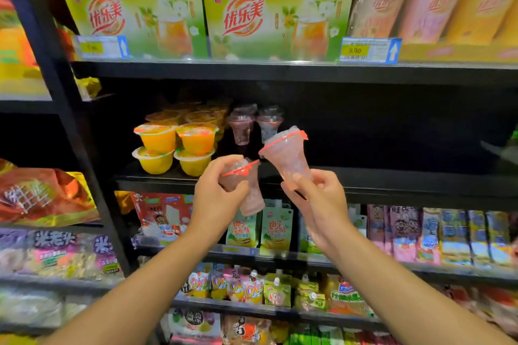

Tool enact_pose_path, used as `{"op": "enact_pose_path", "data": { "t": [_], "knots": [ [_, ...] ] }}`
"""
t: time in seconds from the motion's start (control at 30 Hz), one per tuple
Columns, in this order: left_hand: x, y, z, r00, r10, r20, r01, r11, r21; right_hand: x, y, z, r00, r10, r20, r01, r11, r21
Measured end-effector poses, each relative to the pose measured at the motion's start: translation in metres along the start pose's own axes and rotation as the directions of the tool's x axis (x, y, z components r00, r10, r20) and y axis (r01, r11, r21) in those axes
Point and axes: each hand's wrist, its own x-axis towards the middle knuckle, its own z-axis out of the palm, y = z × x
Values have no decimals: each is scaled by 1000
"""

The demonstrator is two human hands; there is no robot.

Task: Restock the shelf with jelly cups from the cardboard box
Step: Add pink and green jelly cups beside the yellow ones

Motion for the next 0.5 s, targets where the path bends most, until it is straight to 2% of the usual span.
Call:
{"op": "enact_pose_path", "data": {
  "t": [0.17,0.3,0.5],
  "knots": [
    [10,-12,-6,997,67,42,-65,997,-30,-2,14,7,1000,27,16,-25,997,-73],
    [16,-19,-11,991,124,57,-124,992,-9,2,13,7,989,55,134,-32,986,-162],
    [44,-15,-4,971,225,74,-233,965,119,31,2,13,946,43,321,61,950,-306]
  ]
}}
